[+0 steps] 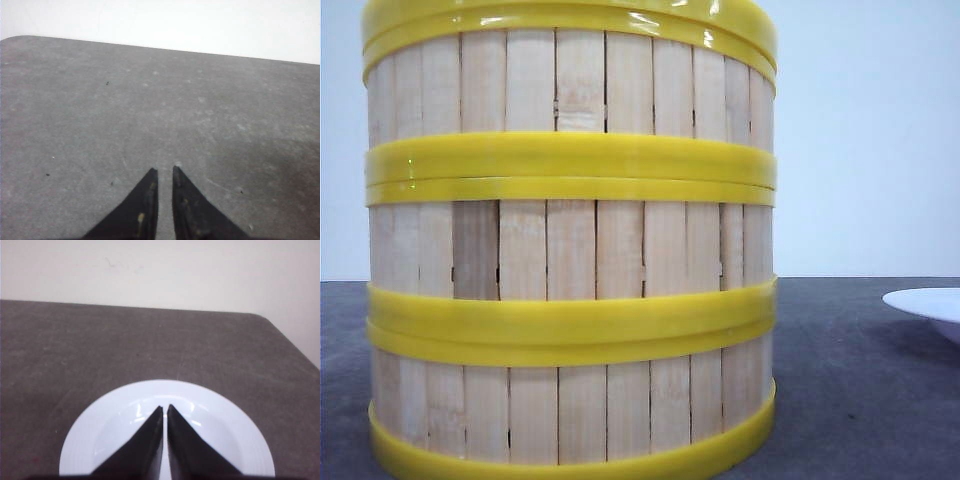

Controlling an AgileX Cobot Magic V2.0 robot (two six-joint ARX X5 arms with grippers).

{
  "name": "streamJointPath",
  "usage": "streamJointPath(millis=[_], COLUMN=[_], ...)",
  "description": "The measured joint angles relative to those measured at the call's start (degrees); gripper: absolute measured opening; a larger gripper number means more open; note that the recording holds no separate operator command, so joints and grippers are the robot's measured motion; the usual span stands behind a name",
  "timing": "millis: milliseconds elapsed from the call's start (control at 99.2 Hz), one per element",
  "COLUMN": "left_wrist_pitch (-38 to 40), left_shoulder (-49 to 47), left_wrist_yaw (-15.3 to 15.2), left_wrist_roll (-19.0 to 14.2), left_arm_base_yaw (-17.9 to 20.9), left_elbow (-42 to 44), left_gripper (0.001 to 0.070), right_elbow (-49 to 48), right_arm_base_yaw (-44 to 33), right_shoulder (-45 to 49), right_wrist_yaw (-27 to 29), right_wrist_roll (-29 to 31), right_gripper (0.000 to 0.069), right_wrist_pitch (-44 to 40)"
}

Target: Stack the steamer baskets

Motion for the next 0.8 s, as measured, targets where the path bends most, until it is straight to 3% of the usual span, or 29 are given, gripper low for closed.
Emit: streamJointPath(millis=[353,797], left_wrist_pitch=[0.00,0.00], left_shoulder=[0.00,0.00], left_wrist_yaw=[0.02,0.02], left_wrist_roll=[0.00,0.00], left_arm_base_yaw=[0.00,0.00], left_elbow=[0.00,0.00], left_gripper=[0.0026,0.0026], right_elbow=[-6.80,-6.86], right_arm_base_yaw=[-0.83,-0.83], right_shoulder=[-5.75,-7.67], right_wrist_yaw=[0.00,0.11], right_wrist_roll=[1.53,1.66], right_gripper=[0.0009,0.0009], right_wrist_pitch=[-0.15,-1.03])
